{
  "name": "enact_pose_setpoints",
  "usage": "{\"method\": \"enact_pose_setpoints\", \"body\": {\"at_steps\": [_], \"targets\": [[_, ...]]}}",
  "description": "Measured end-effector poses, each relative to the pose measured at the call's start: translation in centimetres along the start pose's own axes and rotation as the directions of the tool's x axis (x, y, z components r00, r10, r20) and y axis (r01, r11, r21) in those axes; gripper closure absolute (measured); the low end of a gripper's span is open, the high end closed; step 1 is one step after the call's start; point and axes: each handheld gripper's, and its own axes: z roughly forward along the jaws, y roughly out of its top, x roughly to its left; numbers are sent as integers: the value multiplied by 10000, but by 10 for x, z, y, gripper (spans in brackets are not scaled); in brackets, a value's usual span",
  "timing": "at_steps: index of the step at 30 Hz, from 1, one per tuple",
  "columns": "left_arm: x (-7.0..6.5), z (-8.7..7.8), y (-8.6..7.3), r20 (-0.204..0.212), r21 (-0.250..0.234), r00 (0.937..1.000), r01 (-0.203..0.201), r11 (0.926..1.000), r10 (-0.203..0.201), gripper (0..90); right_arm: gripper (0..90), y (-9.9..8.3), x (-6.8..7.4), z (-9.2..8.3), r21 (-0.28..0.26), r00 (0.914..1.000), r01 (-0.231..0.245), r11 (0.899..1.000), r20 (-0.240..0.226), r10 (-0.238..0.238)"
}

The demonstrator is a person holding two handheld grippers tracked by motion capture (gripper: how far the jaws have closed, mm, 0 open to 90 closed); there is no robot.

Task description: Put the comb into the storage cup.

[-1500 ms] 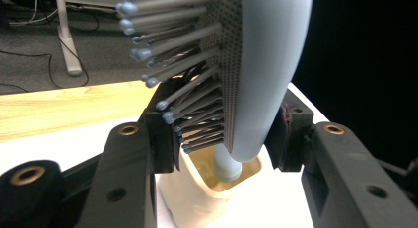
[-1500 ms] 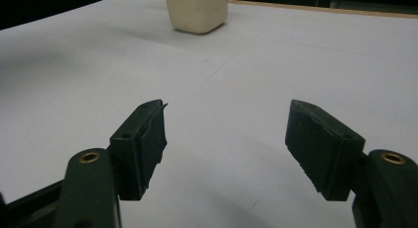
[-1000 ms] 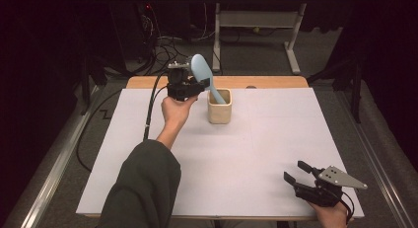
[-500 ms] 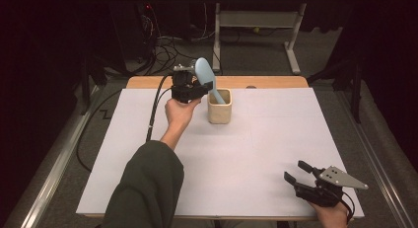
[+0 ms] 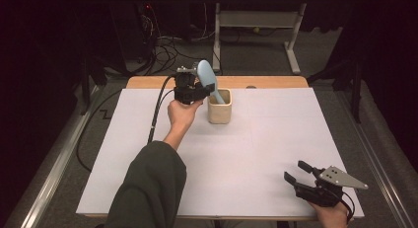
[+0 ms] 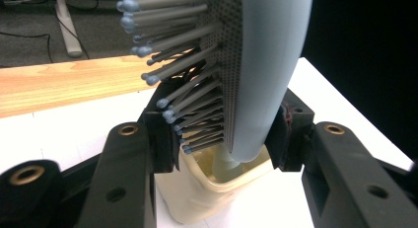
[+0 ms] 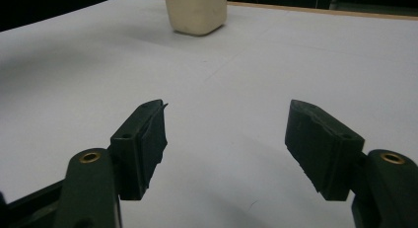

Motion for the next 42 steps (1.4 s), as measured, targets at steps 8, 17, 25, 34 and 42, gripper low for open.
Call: {"method": "enact_pose_setpoints", "body": {"at_steps": [8, 17, 25, 34, 42], "targets": [[0, 3, -1, -52, 64, 10000, 7, 10000, -7, 546, 328, 0, 0, 0, -7, 10000, -15, 10000, -11, 15], [-2, 8, -4, -97, 282, 9999, -47, 9996, 50, 543, 329, 0, 1, 0, 11, 10000, 14, 10000, -37, -14], [-4, 12, -7, -209, 474, 9997, -140, 9988, 150, 542, 332, 0, 1, 0, -21, 10000, 54, 10000, -18, -54], [-4, 16, -9, -278, 597, 9995, -127, 9981, 143, 541, 333, 0, 1, 0, -42, 10000, 62, 10000, -7, -62], [-5, 17, -9, -341, 609, 9992, -164, 9980, 185, 539, 334, 0, 1, 0, -19, 9999, 105, 9999, 0, -105]]}}
